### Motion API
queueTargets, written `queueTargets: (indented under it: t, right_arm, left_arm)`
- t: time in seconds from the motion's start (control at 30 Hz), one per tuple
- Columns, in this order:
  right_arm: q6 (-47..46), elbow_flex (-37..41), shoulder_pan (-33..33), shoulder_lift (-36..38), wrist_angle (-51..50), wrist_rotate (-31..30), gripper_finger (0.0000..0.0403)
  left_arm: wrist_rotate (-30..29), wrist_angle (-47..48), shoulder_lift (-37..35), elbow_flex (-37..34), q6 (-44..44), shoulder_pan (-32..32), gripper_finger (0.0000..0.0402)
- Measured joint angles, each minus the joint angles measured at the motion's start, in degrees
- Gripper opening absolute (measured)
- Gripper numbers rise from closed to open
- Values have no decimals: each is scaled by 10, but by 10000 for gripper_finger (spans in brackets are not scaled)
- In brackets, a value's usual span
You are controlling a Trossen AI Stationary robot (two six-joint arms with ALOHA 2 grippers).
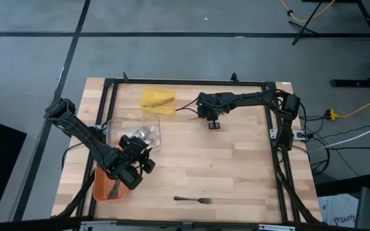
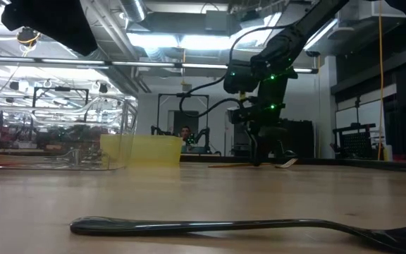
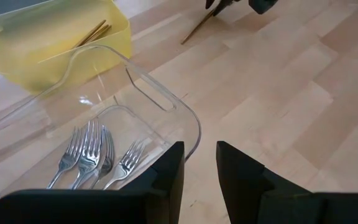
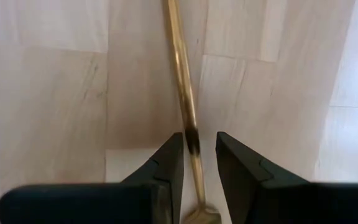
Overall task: Sort silverware by color (type)
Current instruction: Put the gold fork into the yellow bin
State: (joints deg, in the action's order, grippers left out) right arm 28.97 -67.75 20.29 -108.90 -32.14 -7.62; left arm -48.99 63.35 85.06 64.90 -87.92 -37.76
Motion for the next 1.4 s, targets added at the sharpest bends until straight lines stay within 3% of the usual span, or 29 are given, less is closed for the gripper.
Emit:
queueTargets:
  t: [0.53, 0.9, 1.1, 1.4]
  right_arm:
    - [0, -2, -1, -21, 11, 1, 84]
    - [-1, -2, -1, -23, 11, 2, 8]
    - [-8, -1, -1, -24, 18, 2, 14]
    - [-97, -1, -1, -24, 26, 1, 6]
  left_arm:
    - [0, -1, 0, 0, 0, 0, 88]
    - [0, -7, 0, 0, 0, 0, 88]
    - [0, -15, 0, 0, 0, 0, 88]
    - [0, -15, 0, 0, 0, 0, 88]
